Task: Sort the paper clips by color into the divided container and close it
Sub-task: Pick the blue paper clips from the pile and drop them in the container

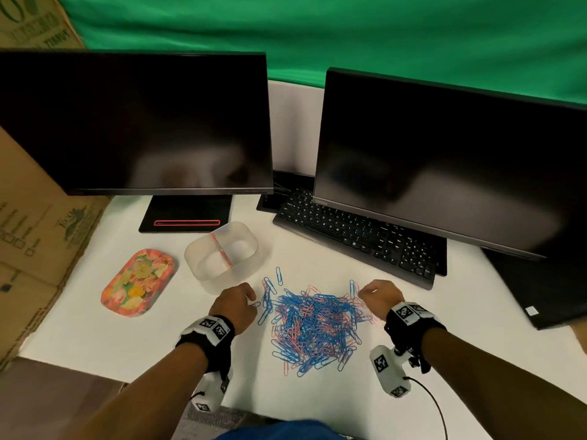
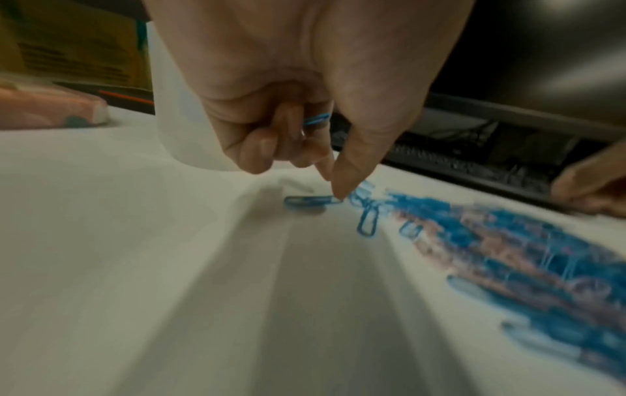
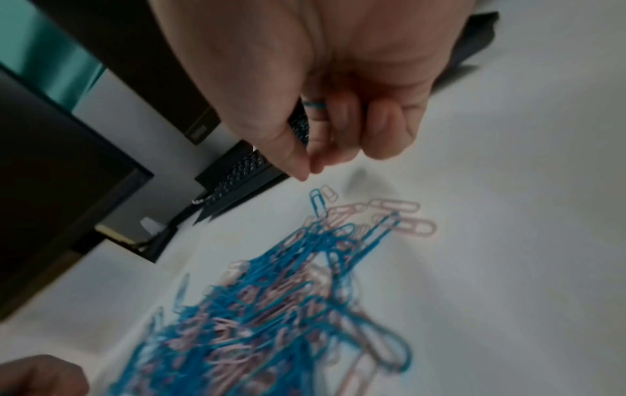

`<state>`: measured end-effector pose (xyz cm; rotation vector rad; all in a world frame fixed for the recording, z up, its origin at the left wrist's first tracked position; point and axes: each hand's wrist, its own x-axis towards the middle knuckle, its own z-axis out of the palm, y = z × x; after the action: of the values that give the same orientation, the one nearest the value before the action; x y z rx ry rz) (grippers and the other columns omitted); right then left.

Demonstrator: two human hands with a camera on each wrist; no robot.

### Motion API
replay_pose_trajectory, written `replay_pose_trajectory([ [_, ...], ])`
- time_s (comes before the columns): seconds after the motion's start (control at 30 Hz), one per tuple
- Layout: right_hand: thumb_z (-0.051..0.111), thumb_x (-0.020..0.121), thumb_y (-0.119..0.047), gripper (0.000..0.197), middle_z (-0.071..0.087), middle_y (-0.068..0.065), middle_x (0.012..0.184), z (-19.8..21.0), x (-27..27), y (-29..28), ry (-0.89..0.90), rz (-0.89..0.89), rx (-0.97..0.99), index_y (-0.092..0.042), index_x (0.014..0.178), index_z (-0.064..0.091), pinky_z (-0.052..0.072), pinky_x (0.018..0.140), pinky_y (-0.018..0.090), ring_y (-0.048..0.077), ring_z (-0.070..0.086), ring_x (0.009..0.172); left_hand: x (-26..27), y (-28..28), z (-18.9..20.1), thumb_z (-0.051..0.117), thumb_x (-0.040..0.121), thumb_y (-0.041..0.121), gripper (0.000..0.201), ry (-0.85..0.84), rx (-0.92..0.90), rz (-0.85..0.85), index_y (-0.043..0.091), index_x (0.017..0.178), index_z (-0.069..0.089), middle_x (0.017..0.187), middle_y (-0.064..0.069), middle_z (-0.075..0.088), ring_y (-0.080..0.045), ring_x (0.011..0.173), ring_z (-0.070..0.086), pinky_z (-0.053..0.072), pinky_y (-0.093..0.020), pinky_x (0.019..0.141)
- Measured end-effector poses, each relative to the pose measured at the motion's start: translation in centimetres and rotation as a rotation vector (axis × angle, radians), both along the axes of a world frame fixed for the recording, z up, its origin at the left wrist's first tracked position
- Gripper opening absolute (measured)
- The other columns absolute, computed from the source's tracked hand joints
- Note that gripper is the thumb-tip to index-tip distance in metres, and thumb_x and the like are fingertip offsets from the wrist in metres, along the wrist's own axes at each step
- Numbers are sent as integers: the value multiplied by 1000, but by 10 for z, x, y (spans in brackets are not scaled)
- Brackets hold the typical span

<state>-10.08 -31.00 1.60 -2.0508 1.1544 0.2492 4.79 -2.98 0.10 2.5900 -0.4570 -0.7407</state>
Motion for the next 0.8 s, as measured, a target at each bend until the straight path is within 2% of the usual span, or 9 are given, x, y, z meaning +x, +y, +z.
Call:
replay_pose_trajectory([
  [0.1,58,83,-13,17,66,9,97,4,6,-8,73,19,-164,-8,95,70,47,73,24,26,61,90,-3,3,-9,57,86,28,11,-89,133,-92,24,96,60,103,-1,60,-23,97,59,42,-26,75],
  [0.17,59,84,-15,20,68,13,103,5,12,-12,124,67,-204,-5,99,69,54,80,30,30,63,96,-5,3,-12,54,90,31,7,-123,151,-111,25,88,55,104,-2,57,-23,95,58,44,-29,77],
  [0.23,62,86,-23,26,67,11,110,5,18,-12,142,96,-224,-7,105,68,53,85,30,29,62,103,-7,2,-14,52,91,31,9,-137,152,-126,25,85,51,103,-3,55,-24,93,58,46,-30,77],
  [0.33,62,87,-33,32,68,8,108,4,31,-5,168,176,-251,-7,104,68,50,77,26,25,63,97,-11,3,-13,50,91,29,9,-125,144,-127,23,85,50,101,-4,55,-25,92,59,45,-30,75],
  [0.43,62,86,-35,32,68,8,102,2,44,5,253,280,-298,-6,97,65,44,63,24,23,60,82,-14,8,-12,51,89,28,10,-95,101,-104,27,80,46,93,-1,58,-23,88,58,44,-27,73],
  [0.53,64,86,-26,24,66,11,106,-2,52,10,305,331,-335,-6,100,62,51,70,28,26,66,96,-14,14,-8,53,87,26,10,-46,36,-38,31,79,50,91,-1,65,-24,86,61,45,-26,71],
  [0.57,63,86,-21,21,66,12,107,-3,55,11,316,342,-342,-6,101,62,52,72,30,27,66,97,-14,16,-7,54,87,24,5,-40,-2,-10,29,86,55,94,-1,67,-24,87,62,45,-25,71],
  [0.67,58,87,-11,15,67,14,106,-8,61,14,329,373,-361,-4,100,63,53,72,30,28,67,95,-12,18,-4,54,89,18,22,-23,-96,50,22,108,64,99,-2,69,-22,92,63,38,-20,74],
  [0.8,59,87,-9,16,66,11,109,-13,66,16,352,449,-373,-7,102,63,53,75,28,26,66,99,-8,18,12,51,90,12,21,75,-275,171,23,99,67,97,3,67,-17,91,60,39,-21,78],
])
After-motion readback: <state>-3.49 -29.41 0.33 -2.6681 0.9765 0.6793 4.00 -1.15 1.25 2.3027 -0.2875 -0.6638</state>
